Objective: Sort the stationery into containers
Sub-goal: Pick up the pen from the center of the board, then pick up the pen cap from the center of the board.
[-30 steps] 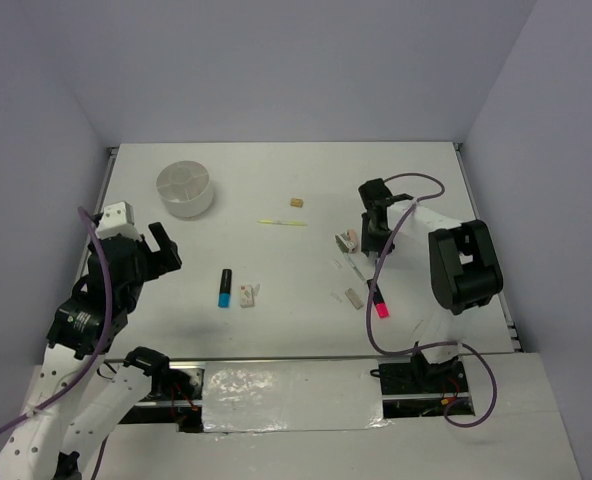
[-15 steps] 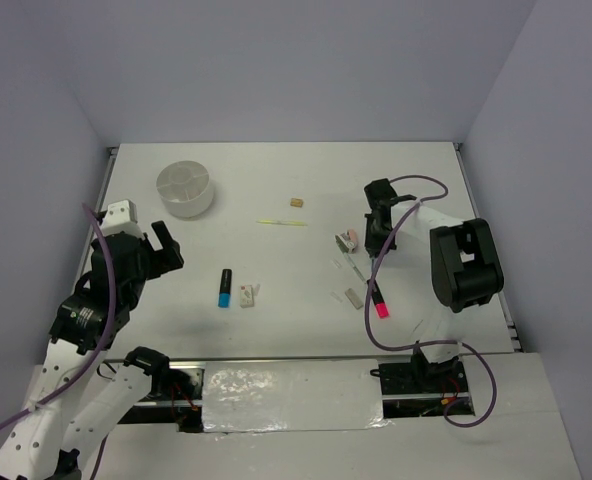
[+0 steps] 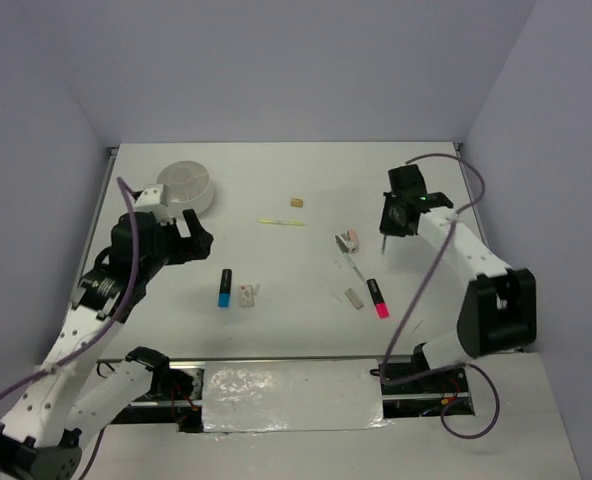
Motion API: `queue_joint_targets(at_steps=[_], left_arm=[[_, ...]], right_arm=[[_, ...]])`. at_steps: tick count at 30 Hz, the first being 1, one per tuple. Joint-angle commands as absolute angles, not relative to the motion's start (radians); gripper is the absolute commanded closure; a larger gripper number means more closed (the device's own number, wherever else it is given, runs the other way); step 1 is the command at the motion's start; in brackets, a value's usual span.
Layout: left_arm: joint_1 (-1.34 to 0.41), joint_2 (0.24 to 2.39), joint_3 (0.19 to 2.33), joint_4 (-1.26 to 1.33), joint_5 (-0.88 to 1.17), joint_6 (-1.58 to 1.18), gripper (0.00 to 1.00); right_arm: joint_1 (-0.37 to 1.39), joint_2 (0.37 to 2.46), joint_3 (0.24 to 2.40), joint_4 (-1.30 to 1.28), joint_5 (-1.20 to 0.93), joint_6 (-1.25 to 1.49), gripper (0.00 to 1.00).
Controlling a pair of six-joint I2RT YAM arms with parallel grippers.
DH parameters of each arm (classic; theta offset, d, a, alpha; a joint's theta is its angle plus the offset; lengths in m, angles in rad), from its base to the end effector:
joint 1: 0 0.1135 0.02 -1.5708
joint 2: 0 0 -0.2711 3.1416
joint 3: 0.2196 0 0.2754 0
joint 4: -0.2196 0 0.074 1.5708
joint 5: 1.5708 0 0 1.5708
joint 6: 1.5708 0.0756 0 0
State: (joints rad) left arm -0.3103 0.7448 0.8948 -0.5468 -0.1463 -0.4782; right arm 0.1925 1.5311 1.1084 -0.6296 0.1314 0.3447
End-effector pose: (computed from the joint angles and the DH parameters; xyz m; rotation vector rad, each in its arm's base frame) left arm 0.2078 -0.0551 0.3392 -0.2621 1.9644 -0.3719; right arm 0.3482 0.0578 0.1995 0.2437 2.5969 0.0181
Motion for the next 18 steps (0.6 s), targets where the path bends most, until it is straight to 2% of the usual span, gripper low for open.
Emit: queue_joint_targets(at_steps=[1, 4, 6, 8, 12, 13, 15, 18], left_arm=[[-0.351, 0.898, 0.942, -0.443, 0.005, -0.495, 0.01], [-0.521, 1.165, 1.034, -0.491, -0.13, -0.531, 0.01], [-0.647, 1.26, 1.061, -0.483, -0.22, -0.544, 0.03], [-0.695, 1.383, 1.089, -0.468, -0.235, -0.566, 0.06], [-0.721, 1.5, 1.077, -0.419, -0.238, -0.592, 0.28], [-0.724, 1.529, 1.069, -0.417, -0.242, -0.595, 0.29], [-0.733, 1.564, 1.06, -0.413, -0.248, -0.598, 0.4], [-0.739, 1.591, 1.046, -0.393, -0.239, -0.577, 0.43]], right_arm=[[0.213, 1.329, 1.154, -0.692, 0.179, 0.367, 1.0], [0.251, 1.195, 1.14, -0.722, 0.17, 0.37, 1.0], [0.27, 1.155, 1.115, -0.741, 0.167, 0.376, 1.0], [0.287, 1.102, 1.095, -0.749, 0.158, 0.376, 1.0], [0.328, 1.016, 1.062, -0.787, 0.146, 0.388, 1.0], [0.343, 0.987, 1.058, -0.796, 0.149, 0.388, 1.0], [0.348, 0.951, 1.057, -0.818, 0.152, 0.387, 1.0], [0.348, 0.921, 1.06, -0.822, 0.14, 0.374, 1.0]])
